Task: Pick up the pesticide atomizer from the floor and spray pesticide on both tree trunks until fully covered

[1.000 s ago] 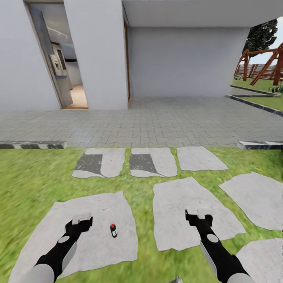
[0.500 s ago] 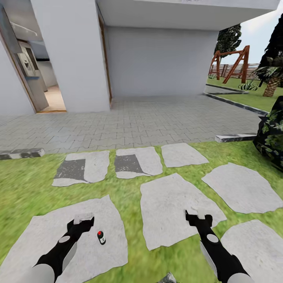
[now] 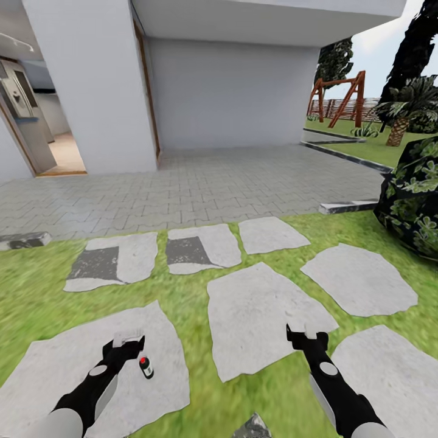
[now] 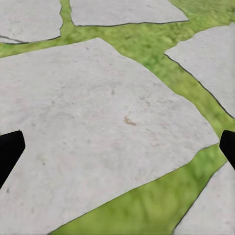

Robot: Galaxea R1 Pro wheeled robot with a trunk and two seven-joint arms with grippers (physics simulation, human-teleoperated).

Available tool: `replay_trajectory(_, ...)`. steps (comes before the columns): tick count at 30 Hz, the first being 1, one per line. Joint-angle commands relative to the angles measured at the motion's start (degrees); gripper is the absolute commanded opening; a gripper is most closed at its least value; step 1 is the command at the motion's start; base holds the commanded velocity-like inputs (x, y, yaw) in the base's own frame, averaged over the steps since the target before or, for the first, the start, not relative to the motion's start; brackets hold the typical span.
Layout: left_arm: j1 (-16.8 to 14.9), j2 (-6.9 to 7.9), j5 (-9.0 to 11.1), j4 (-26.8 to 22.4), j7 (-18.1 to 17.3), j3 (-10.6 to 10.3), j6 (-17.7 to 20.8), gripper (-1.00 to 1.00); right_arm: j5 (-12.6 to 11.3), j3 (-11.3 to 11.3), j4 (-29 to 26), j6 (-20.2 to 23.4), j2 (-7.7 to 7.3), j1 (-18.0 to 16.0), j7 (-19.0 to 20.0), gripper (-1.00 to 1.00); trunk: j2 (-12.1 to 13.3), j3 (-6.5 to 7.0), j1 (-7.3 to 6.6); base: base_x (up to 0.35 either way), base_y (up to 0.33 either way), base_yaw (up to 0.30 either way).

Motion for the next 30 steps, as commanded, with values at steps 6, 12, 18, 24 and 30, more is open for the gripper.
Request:
replay_trajectory(6, 0.0, 0.00, 0.1, 0.3, 0.0, 0.1, -0.2, 1.00, 0.1, 0.1, 0.0, -0.1, 0.06, 0.0, -0.2, 1.00, -2.4, -1.54, 1.31, 0.000, 0.000, -0.002)
replay_trajectory(12, 0.0, 0.00, 0.1, 0.3, 0.0, 0.0, -0.5, 1.00, 0.1, 0.0, 0.0, -0.1, 0.00, 0.0, -0.2, 1.00, -2.8, -2.26, 1.53, 0.000, 0.000, 0.000)
replay_trajectory(18, 0.0, 0.03, 0.1, 0.3, 0.0, 0.1, -0.5, 1.00, 0.1, 0.0, 0.1, -0.1, 0.00, 0.0, -0.2, 1.00, -2.8, -2.47, 1.53, -0.011, 0.012, -0.001)
replay_trajectory(24, 0.0, 0.01, 0.1, 0.2, 0.0, 0.2, -0.5, 1.00, 0.1, -0.1, 0.0, -0.1, 0.00, 0.0, -0.2, 1.00, -2.8, -2.38, 1.53, -0.179, 0.171, -0.157)
replay_trajectory(30, 0.0, 0.00, 0.1, 0.2, 0.0, 0.2, -0.5, 1.00, 0.1, -0.1, 0.1, -0.1, 0.00, 0.0, -0.2, 1.00, -2.8, -2.28, 1.53, -0.241, 0.226, -0.260)
